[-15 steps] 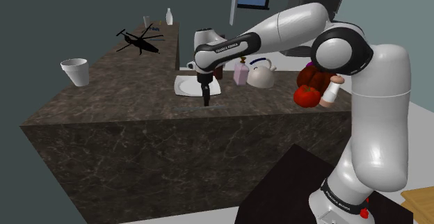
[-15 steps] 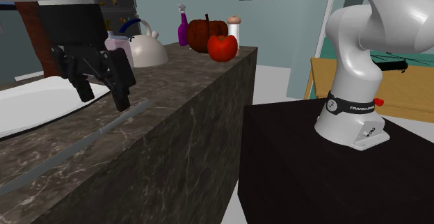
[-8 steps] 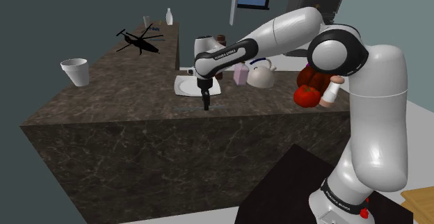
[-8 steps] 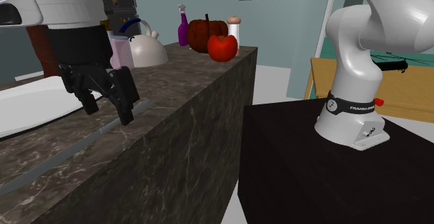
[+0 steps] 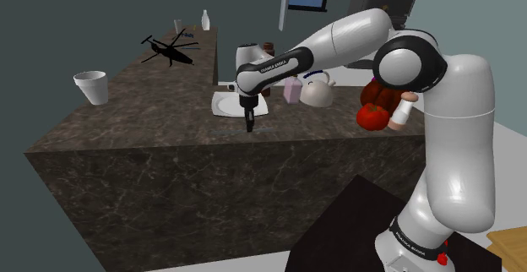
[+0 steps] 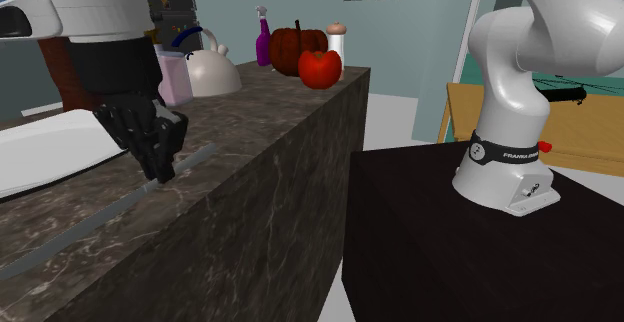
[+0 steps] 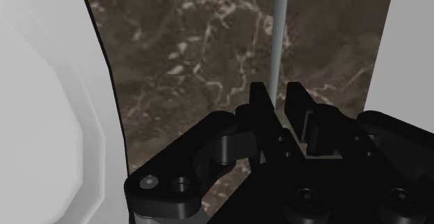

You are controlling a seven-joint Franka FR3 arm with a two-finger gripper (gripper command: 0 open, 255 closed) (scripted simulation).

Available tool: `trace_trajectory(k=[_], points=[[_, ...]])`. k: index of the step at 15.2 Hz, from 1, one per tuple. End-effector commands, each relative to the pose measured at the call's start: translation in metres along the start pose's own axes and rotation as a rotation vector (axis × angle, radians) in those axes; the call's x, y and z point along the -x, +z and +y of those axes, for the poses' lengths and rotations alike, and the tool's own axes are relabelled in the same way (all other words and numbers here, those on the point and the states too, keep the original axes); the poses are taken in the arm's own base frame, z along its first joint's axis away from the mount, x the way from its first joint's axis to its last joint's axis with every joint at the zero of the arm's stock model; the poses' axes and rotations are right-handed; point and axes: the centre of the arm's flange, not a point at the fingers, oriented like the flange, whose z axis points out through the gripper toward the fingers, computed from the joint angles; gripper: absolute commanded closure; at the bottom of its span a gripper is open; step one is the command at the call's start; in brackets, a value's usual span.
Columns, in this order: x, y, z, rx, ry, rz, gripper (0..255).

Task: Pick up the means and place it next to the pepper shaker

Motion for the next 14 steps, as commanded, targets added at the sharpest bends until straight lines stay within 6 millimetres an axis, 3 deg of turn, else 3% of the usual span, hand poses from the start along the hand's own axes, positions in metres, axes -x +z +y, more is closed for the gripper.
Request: trace_trajectory(k=[1, 7, 14], points=[[0.000, 0.000, 0.000, 0.000, 0.000, 0.000, 255], [0.000, 0.000, 0.000, 0.000, 0.000, 0.000, 255], [0.002, -0.037, 0.000, 0.000, 0.000, 0.000, 255]])
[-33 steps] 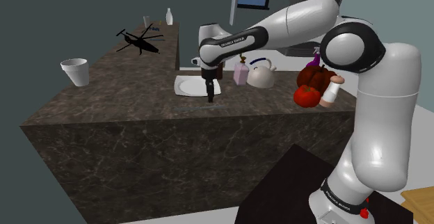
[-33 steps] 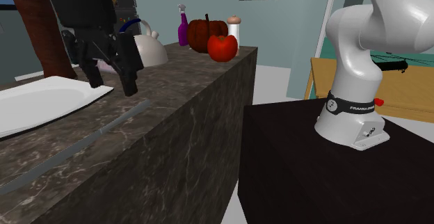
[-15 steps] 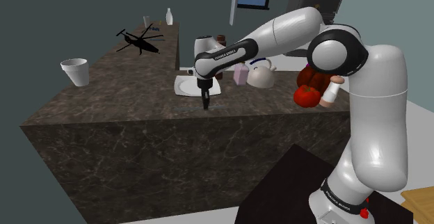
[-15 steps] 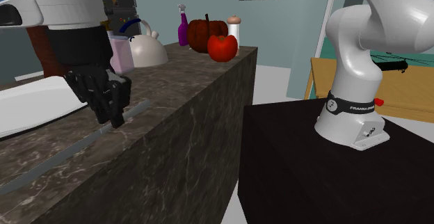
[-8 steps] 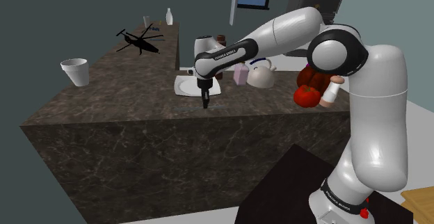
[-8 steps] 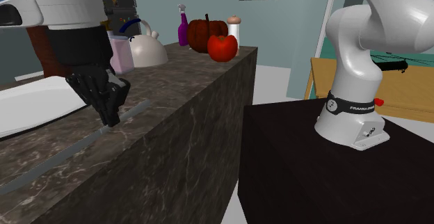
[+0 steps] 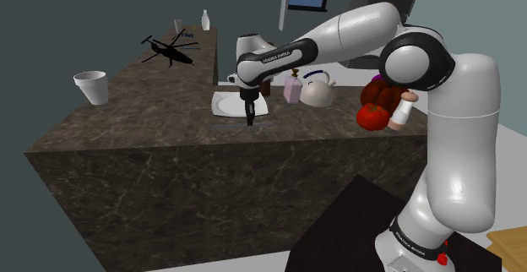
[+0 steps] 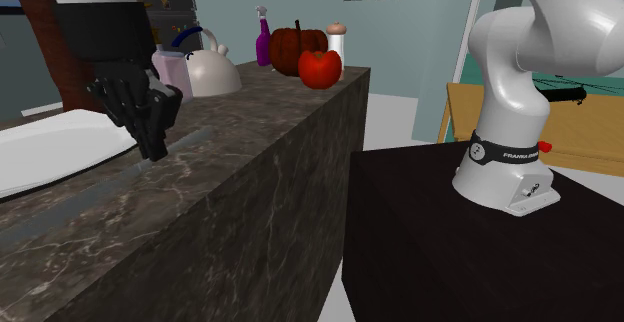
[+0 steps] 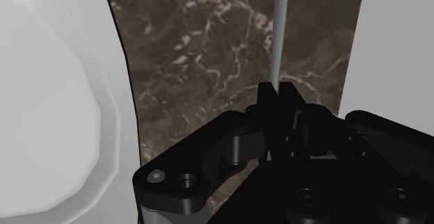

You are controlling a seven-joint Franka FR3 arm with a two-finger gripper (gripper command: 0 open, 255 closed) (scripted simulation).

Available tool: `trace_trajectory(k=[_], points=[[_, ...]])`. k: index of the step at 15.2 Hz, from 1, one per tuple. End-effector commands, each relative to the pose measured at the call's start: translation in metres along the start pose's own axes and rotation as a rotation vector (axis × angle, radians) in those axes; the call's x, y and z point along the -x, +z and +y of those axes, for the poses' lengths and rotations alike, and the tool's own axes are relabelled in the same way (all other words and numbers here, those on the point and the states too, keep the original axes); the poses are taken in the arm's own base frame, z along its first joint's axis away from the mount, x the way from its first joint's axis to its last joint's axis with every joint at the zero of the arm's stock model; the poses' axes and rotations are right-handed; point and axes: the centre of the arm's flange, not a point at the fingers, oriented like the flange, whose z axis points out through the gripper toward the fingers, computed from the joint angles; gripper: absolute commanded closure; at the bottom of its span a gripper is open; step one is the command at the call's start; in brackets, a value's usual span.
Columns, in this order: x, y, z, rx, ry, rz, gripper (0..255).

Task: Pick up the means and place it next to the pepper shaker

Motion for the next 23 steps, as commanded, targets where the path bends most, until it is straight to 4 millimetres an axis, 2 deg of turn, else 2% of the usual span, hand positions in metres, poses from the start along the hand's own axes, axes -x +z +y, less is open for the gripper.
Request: trace_trajectory(k=[1, 23], points=[[0.000, -0.010, 0.001, 0.000, 0.000, 0.000, 255], [0.006, -0.126, 0.001, 0.000, 0.000, 0.000, 255]])
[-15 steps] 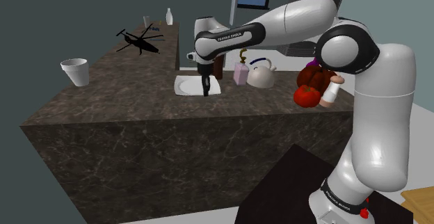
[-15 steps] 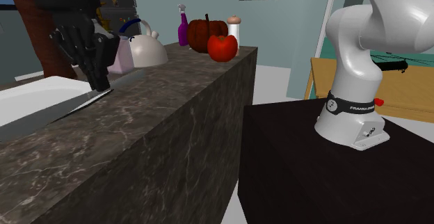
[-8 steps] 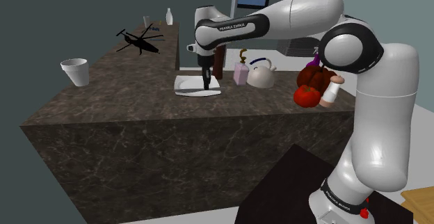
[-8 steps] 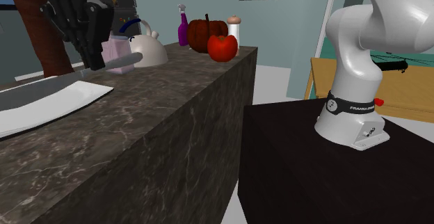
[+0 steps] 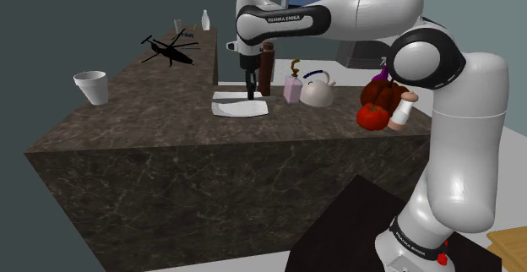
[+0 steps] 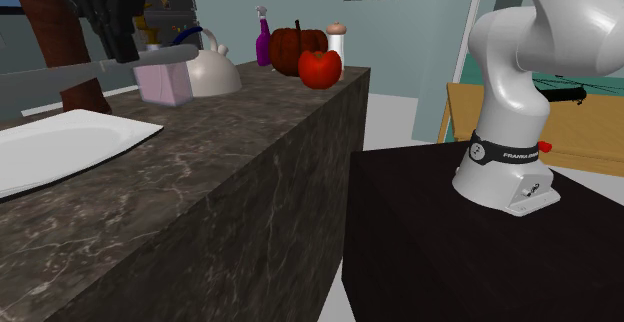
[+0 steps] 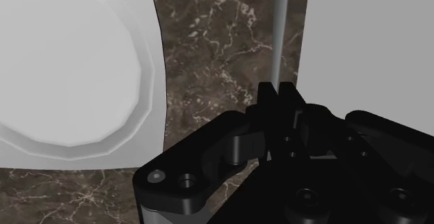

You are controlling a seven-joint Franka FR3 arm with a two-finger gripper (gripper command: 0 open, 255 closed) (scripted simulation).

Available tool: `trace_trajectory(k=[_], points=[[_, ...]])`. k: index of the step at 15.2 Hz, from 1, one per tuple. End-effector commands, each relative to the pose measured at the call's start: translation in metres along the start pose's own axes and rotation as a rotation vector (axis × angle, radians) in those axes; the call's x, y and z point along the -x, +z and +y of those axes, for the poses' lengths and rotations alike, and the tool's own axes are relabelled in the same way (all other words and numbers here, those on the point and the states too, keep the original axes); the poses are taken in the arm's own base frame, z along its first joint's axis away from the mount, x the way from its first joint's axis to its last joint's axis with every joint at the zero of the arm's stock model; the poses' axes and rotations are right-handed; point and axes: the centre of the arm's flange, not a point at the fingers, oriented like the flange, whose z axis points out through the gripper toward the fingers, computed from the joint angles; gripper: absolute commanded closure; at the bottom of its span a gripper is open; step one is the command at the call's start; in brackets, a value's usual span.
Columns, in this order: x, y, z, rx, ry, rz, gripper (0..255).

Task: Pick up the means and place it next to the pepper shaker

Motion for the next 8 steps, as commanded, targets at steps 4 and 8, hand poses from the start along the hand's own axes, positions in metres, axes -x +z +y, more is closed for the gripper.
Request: trace_trajectory(k=[4, 8], points=[[0.002, -0.027, 0.000, 0.000, 0.000, 0.000, 255], [0.003, -0.048, 0.000, 0.000, 0.000, 0.000, 255]])
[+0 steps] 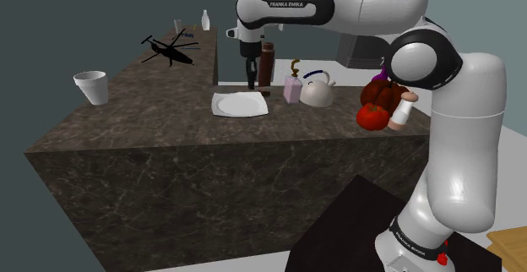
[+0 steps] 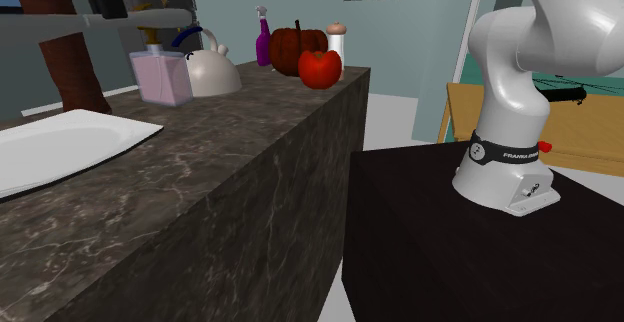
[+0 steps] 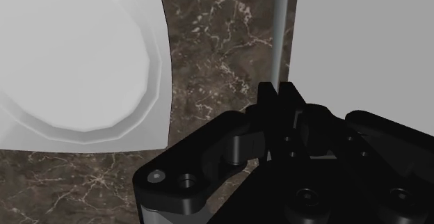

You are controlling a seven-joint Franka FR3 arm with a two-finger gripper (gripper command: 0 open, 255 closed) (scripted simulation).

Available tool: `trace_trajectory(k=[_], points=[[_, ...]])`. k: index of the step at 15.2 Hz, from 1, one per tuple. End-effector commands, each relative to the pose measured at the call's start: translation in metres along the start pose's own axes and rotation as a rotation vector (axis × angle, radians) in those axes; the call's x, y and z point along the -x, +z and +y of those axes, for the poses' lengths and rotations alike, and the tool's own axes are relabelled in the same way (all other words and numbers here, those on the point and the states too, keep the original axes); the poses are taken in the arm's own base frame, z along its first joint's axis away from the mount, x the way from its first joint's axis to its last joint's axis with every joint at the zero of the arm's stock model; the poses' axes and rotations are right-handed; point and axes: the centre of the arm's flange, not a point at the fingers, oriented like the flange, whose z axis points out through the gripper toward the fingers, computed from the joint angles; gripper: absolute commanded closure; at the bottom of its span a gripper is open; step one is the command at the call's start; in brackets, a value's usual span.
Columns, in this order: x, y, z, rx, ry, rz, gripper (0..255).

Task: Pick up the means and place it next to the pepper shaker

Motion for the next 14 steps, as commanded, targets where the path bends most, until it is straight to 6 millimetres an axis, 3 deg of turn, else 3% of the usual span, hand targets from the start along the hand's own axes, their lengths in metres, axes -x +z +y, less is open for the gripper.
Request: trace_trajectory(k=[1, 14], points=[[0.001, -0.011, 0.000, 0.000, 0.000, 0.000, 255], [0.004, -0.076, 0.000, 0.000, 0.000, 0.000, 255]])
